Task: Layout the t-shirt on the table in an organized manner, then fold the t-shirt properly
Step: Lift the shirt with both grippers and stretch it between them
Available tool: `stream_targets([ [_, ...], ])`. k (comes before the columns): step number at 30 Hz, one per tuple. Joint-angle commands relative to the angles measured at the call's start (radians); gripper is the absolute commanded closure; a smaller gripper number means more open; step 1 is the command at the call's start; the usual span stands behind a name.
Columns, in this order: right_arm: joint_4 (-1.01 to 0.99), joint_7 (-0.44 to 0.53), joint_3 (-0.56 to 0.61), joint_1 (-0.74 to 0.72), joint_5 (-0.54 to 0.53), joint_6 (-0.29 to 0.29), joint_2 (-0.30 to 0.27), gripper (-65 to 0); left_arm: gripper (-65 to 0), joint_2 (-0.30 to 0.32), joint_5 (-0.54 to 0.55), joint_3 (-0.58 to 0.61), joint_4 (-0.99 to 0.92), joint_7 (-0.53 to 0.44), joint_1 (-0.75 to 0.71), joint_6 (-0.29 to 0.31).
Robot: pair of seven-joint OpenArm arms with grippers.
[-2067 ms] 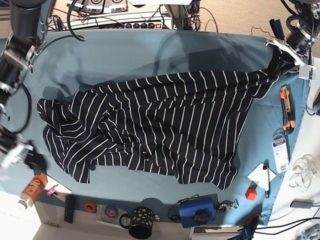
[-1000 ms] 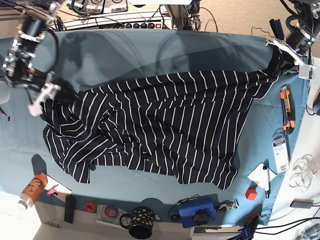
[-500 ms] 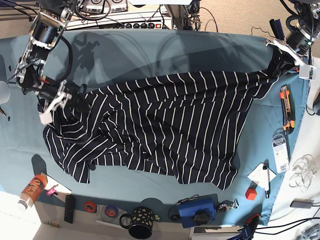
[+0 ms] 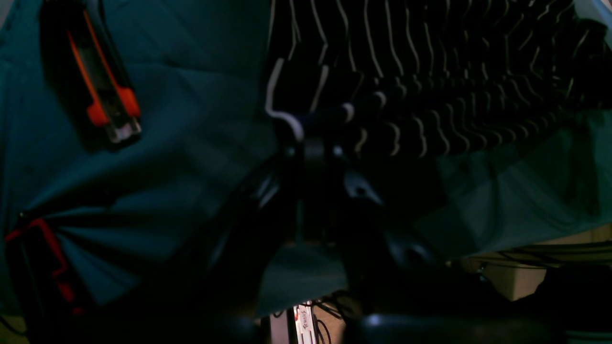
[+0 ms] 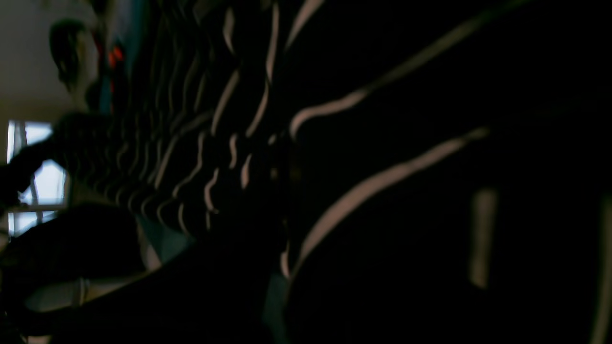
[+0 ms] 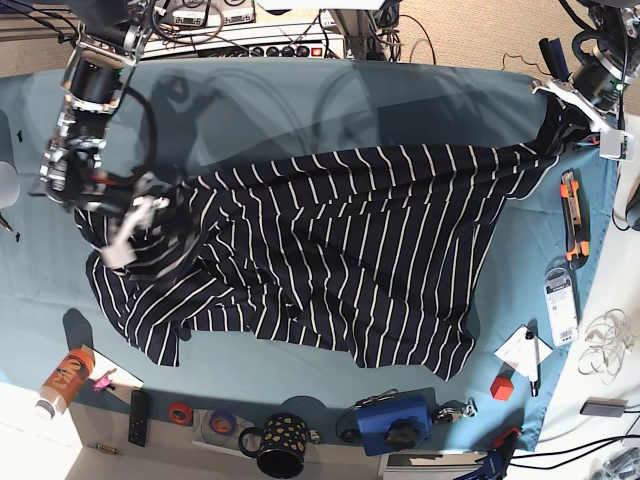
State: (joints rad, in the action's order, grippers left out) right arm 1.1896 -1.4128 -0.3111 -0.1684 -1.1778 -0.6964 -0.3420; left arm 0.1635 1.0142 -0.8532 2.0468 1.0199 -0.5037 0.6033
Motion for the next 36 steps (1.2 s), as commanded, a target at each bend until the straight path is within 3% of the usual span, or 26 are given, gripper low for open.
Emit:
stream_targets([
  [1,0.019,0.017,0.000,-0.020,-0.039,-0.002,-0.016,0.0,0.0,0.011,0.019,-0.008,0.015,-0.025,-0.003,0.000],
  [7,0.188,0.017,-0.068,-0.013,-0.065,-0.002,-0.016,0.0,0.0,0.011,0.019,-0.008,0.015,-0.025,-0.003,0.000],
  [11,0.381,0.017,-0.173,-0.011,-0.174,-0.002,-0.016,0.0,0.0,0.011,0.019,-0.008,0.015,-0.026,-0.003,0.001],
  [15,0.537,0.017,-0.256,0.028,-0.206,-0.002,-0.026,0.0,0.0,0.011,0.019,-0.008,0.015,-0.026,0.004,0.000],
  [24,0.743,0.017,-0.460,0.327,-0.270,-0.002,-0.019,0.0,0.0,0.011,-0.031,-0.008,0.015,-0.025,0.007,-0.005],
  [28,0.797,0.017,-0.583,0.437,-0.306,-0.002,0.003,0.0,0.0,0.006,-0.072,-0.010,0.015,-0.025,-0.002,-0.072],
  [36,0.813,0.017,-0.742,0.668,-0.306,-0.002,0.034,0.0,0.0,0.003,-0.072,-0.010,0.014,-0.025,-0.045,-0.056],
])
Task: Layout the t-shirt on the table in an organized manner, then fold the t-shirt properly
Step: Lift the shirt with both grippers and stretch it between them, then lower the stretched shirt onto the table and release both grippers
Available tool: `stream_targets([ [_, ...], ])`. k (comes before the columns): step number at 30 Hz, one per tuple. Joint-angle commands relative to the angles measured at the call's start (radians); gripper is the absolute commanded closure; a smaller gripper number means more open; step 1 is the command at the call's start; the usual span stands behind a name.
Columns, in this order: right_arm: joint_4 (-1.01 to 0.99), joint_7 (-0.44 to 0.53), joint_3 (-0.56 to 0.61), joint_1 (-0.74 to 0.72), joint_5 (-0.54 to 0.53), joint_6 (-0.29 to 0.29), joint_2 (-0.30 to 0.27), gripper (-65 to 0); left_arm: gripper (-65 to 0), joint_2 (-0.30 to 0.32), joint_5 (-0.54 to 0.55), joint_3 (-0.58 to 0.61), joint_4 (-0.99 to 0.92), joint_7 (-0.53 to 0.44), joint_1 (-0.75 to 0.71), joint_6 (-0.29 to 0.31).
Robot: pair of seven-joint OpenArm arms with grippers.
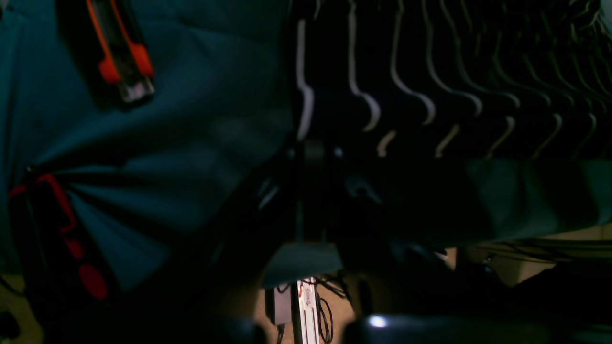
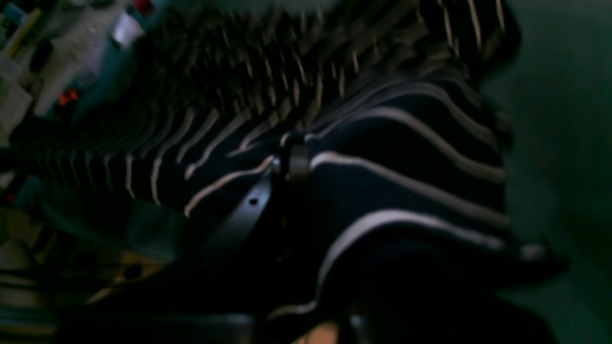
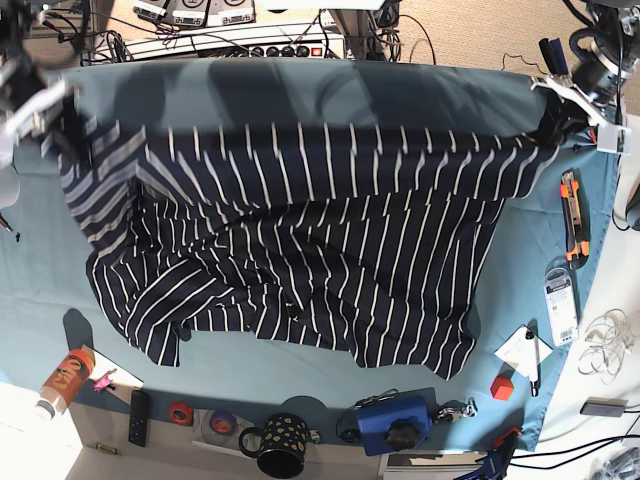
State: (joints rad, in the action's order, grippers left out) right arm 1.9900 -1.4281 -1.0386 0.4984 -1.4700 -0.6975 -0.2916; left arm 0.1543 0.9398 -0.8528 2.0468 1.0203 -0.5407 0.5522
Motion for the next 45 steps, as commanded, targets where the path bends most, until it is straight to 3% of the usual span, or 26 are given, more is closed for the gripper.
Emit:
stream_targets([
  [1,0.013,0.032,-0.023,0.033,-0.014,-0.001,-0.011,0.0,0.0,0.012,0.002,-0.010,0.014,-0.025,-0.013,-0.005],
  [5,0.013,0.032,-0.043,0.112,-0.014,-0.001,0.016,0.0,0.0,0.012,0.001,-0.013,0.014,-0.025,-0.031,-0.005],
  [14,0.013,0.032,-0.026,0.119,-0.014,-0.001,0.017,0.0,0.0,0.012,-0.005,-0.106,0.012,-0.064,-0.035,-0.005],
  [25,0.013,0.032,0.297,0.033,-0.014,-0.001,0.018,0.0,0.0,0.012,0.003,-0.094,0.012,-0.081,-0.032,-0.001],
  [31,0.013,0.032,0.328,-0.134,-0.014,-0.001,0.018,0.0,0.0,0.012,-0.036,0.002,-0.010,-0.197,0.000,-0.002],
  [37,0.011,0.032,0.328,-0.275,0.258,-0.001,0.017,0.0,0.0,0.013,-0.219,0.151,-0.010,-0.262,0.111,-0.054],
  [41,0.011,0.171,0.328,-0.343,0.459,-0.001,0.016,0.0,0.0,0.012,-0.407,0.254,-0.023,-0.300,0.204,-0.067],
  [45,-0.017,0.283,0.341,-0.407,0.634,-0.001,0.006,0.0,0.0,0.014,-0.554,0.306,-0.051,-0.392,0.285,-0.204],
])
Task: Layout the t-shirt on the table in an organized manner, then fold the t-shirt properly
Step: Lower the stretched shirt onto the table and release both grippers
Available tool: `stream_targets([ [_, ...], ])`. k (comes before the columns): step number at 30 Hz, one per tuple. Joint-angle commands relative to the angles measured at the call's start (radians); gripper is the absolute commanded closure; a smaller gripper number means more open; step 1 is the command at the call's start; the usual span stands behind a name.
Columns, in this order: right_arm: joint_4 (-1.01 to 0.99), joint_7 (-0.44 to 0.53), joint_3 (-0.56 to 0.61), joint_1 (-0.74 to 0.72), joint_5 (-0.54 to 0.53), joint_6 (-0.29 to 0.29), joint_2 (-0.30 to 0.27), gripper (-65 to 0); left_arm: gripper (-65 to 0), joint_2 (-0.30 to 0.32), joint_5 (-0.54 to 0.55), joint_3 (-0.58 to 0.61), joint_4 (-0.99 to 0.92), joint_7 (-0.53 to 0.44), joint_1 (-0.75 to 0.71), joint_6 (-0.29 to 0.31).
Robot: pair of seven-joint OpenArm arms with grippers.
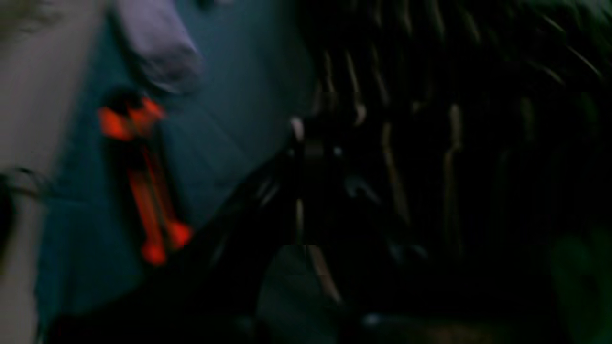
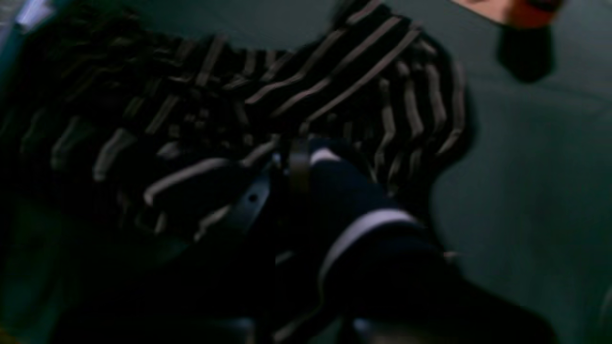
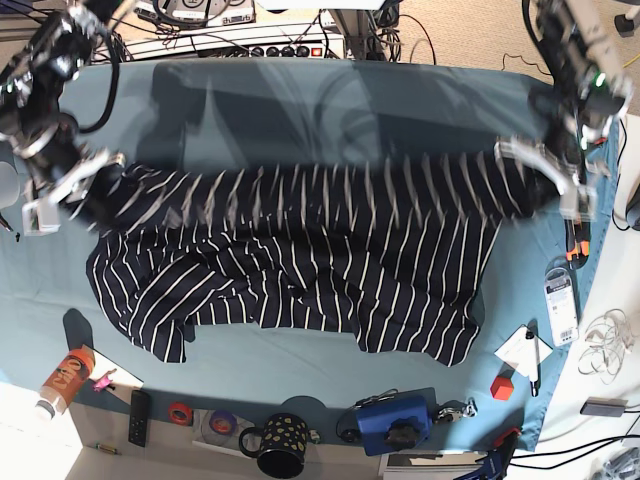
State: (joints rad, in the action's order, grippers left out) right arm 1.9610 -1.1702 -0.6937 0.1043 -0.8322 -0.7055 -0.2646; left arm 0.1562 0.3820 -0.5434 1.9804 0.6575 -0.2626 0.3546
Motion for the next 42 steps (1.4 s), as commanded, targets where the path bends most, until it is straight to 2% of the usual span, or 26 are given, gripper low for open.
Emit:
stream_targets([
  [1,-0.014,0.043,0.003,-0.031,0.021,0.007,-0.029,0.0,0.0,0.016,-0.012,0.004,0.003,-0.030,0.027,-0.021],
  [9,-0.376,0.143,0.124,-0.230,0.062,0.007,-0.110,0.0,0.0,0.077,-0.024,0.102,-0.252,-0.057,0.204,0.008],
  [13,-0.517,0.243,0.188,-0.342,0.211,0.007,-0.120,0.0,0.0,0.103,-0.024,0.103,-0.365,-0.090,0.313,-0.007],
  [14,-0.551,0.256,0.205,-0.369,0.235,0.007,-0.121,0.0,0.0,0.109,-0.024,0.103,-0.387,-0.090,0.340,-0.001],
  [17,-0.645,0.265,0.255,-0.437,0.257,0.007,-0.121,0.0,0.0,0.119,-0.023,0.105,-0.459,-0.089,0.409,0.067],
  [19,-0.697,0.266,0.284,-0.470,0.256,0.007,-0.120,0.0,0.0,0.121,-0.023,0.119,-0.516,-0.090,0.447,0.082],
  [27,-0.735,0.337,0.306,-0.487,0.290,0.007,-0.110,0.0,0.0,0.143,-0.024,0.242,-0.637,-0.102,0.530,0.089],
  [31,-0.735,0.304,0.306,-0.487,0.291,0.007,-0.111,0.0,0.0,0.143,-0.023,0.246,-0.636,-0.098,0.552,0.092],
  [32,-0.735,0.283,0.306,-0.487,0.289,0.007,-0.113,-3.5,-6.1,0.143,-0.023,0.246,-0.636,-0.098,0.555,0.092],
  [34,-0.735,0.241,0.306,-0.487,0.261,0.007,-0.116,-14.4,-20.7,0.143,-0.023,0.246,-0.636,-0.097,0.557,0.091],
  [35,-0.735,0.220,0.306,-0.487,0.236,0.007,-0.117,-19.7,-25.0,0.143,-0.023,0.246,-0.636,-0.095,0.557,0.091],
  [36,-0.735,0.198,0.306,-0.488,0.202,0.007,-0.119,-23.0,-26.2,0.143,-0.020,0.246,-0.634,-0.084,0.557,0.091],
  [38,-0.729,0.136,0.306,-0.490,0.113,0.007,-0.130,-23.4,-26.2,0.144,0.018,0.246,-0.624,-0.008,0.562,0.080],
  [40,-0.718,0.071,0.306,-0.489,-0.014,0.007,-0.150,-23.4,-26.2,0.147,0.090,0.246,-0.594,0.101,0.567,0.049],
  [42,-0.687,0.015,0.285,-0.490,-0.094,0.007,-0.163,-23.4,-26.2,0.158,0.174,0.239,-0.544,0.170,0.567,0.047],
])
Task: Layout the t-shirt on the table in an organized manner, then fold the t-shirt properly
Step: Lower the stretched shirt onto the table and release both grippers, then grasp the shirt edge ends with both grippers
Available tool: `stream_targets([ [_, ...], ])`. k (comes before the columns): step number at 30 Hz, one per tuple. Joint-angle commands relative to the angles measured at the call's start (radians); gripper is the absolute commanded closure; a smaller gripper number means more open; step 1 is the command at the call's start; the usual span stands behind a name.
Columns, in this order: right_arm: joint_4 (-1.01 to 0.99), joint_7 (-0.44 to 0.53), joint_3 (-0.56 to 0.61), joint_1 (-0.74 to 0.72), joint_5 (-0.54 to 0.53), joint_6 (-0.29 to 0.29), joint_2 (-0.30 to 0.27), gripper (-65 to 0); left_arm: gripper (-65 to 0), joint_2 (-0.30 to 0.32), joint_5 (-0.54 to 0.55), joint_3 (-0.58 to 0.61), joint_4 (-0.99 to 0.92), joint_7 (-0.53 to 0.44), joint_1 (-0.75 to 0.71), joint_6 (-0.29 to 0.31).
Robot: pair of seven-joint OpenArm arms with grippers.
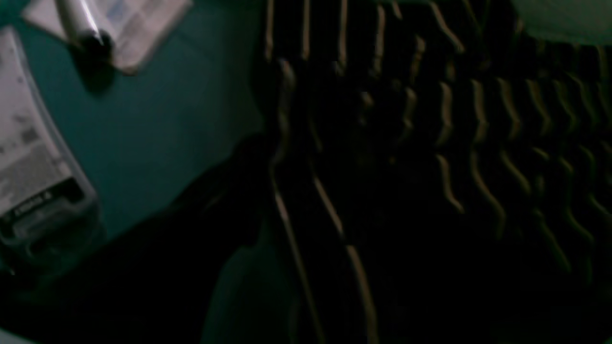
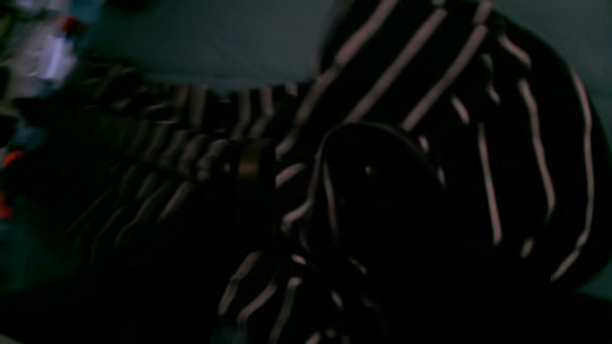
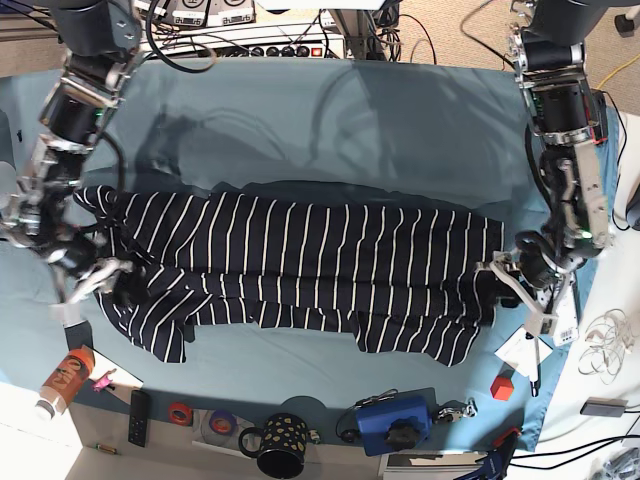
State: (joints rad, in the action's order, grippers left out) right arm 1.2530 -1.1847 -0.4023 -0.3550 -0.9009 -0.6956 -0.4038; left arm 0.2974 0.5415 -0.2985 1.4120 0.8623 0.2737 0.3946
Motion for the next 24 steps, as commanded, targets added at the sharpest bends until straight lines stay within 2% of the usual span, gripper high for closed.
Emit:
stream_targets([
  [1,0.047,0.007,-0.030,-0.030,-0.039,-0.003,-0.023,-23.4,-26.2,0.019,0.049,-0.019,0.058,-0.003,0.031,0.007],
  [6,0.197,-0.109,-0.212,-0.030,-0.124,-0.003,-0.023,-23.3,-26.2,0.019,0.091,-0.141,0.280,0.171,0.018,0.008],
  [9,0.237,-0.203,-0.321,-0.021,-0.115,-0.003,-0.044,-23.3,-26.2,0.019,0.097,-0.217,0.375,0.170,-0.067,0.013],
  [15,0.230,-0.201,-0.461,0.131,-0.057,-0.003,-0.114,-23.4,-26.2,0.018,0.199,-0.366,0.472,0.181,-0.290,0.019],
  [19,0.190,-0.192,-0.529,0.233,-0.029,-0.003,-0.117,-23.4,-26.2,0.019,0.258,-0.443,0.504,0.181,-0.386,0.053],
  [24,-0.001,-0.168,-0.534,0.289,-0.026,-0.003,-0.117,-23.4,-26.2,0.018,0.282,-0.469,0.505,0.178,-0.443,0.074],
])
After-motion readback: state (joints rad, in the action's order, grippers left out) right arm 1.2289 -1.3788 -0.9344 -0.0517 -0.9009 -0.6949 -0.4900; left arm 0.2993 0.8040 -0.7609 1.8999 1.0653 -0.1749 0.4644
